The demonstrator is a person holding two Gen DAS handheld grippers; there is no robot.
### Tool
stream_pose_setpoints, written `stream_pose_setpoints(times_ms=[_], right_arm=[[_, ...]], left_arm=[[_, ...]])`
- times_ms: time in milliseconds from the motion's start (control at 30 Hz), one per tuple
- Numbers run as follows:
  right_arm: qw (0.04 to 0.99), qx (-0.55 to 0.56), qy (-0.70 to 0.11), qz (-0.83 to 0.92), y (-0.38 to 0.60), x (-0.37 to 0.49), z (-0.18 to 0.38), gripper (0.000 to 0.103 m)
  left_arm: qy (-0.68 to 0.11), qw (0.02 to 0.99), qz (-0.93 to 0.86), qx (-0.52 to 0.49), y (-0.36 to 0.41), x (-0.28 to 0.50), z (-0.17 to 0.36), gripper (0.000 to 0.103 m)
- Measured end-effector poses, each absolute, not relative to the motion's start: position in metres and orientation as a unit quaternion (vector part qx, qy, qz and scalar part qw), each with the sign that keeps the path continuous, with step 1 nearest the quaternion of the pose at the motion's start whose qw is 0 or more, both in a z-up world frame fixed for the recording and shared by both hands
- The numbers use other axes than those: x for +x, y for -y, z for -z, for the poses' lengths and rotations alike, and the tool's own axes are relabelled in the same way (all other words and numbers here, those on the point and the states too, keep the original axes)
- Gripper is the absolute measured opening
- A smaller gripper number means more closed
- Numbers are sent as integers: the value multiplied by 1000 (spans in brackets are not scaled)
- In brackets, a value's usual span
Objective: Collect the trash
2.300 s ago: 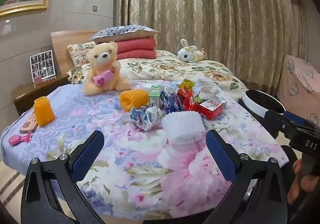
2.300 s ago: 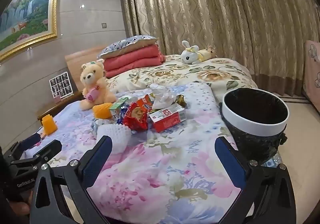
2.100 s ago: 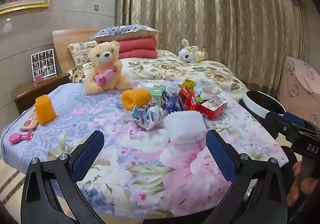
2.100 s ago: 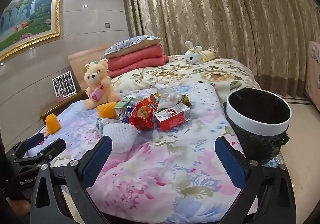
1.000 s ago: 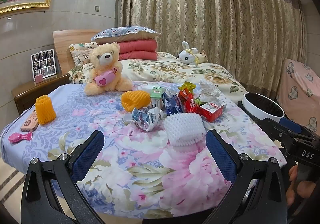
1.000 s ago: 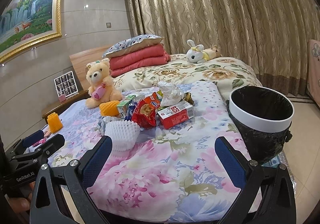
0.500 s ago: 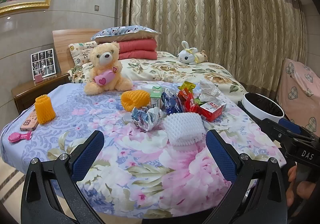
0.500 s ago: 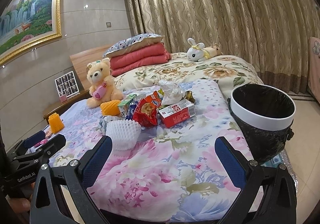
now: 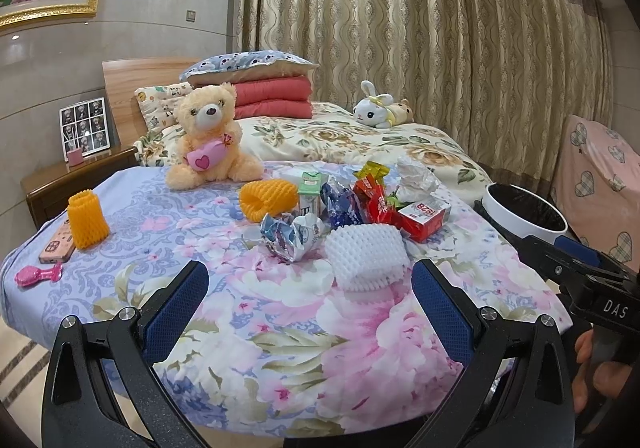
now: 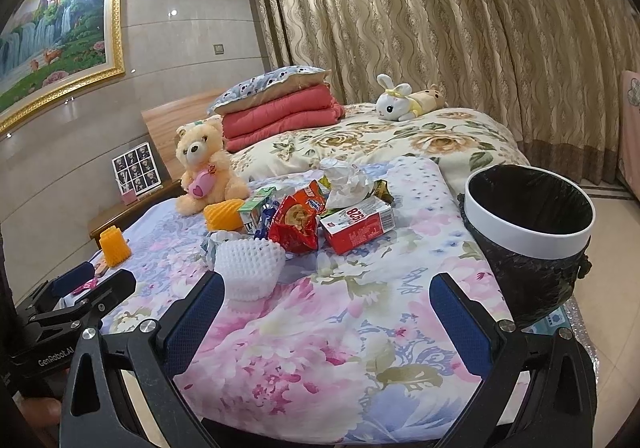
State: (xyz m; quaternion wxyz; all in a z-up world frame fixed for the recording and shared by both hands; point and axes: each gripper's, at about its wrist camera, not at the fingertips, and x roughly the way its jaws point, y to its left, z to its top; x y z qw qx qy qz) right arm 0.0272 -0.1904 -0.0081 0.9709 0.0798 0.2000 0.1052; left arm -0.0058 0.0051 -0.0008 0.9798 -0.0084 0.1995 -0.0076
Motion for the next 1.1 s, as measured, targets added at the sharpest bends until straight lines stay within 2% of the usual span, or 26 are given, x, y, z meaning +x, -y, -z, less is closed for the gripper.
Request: stream_pose_setpoints(times_ms=[633, 1100], right_arm=[[966, 88, -213, -119, 188, 30, 11, 103], [938, 124, -276, -170, 171, 66, 22, 103]], left_arm=[[-211, 977, 2, -9, -10, -1, 4, 103], [-258, 965, -22, -44, -58, 43, 16, 103]])
